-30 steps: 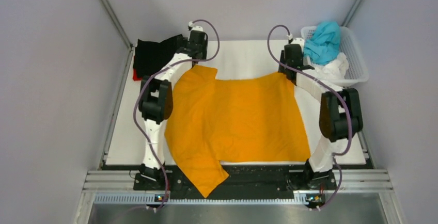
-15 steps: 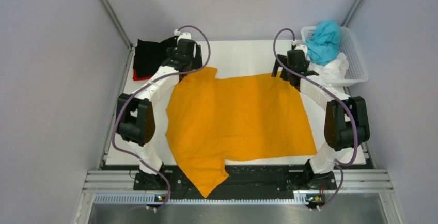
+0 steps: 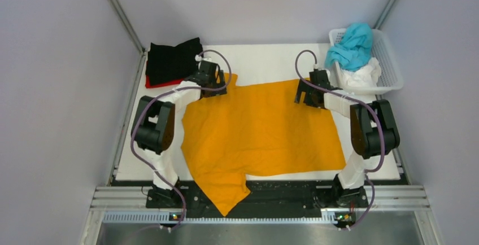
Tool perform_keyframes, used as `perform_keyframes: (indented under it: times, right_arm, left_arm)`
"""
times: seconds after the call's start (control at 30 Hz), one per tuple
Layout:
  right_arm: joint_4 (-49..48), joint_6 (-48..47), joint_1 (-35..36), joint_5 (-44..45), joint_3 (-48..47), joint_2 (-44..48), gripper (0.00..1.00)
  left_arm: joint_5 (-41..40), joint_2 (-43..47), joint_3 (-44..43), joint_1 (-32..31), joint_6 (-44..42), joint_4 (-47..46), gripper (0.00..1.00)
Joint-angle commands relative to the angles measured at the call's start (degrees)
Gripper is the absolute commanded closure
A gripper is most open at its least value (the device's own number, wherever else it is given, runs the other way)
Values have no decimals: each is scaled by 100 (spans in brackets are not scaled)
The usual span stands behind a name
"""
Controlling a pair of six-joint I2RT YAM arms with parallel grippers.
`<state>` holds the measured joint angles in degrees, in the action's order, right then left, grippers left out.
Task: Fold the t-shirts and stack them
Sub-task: Grab the side of the flattened tshirt closest away from the robot with both arms
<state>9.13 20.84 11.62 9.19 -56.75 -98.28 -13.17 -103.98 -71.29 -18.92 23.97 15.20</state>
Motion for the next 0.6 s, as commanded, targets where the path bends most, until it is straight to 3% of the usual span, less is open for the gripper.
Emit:
perform_keyframes:
  times: [0.0,0.17,0.57]
  right_arm:
    - [-121,158,62,342,-449,-436,1]
    - [58,331,-78,569,-765,-916,1]
    - [269,398,-439,273,-1836,-1698,1]
  left_arm:
    - [74,-842,-759,14,196,-172,1]
    - [33,-1952,-1908,18,147,427,1]
    - [1195,-3466,-4021,222,8,749,1]
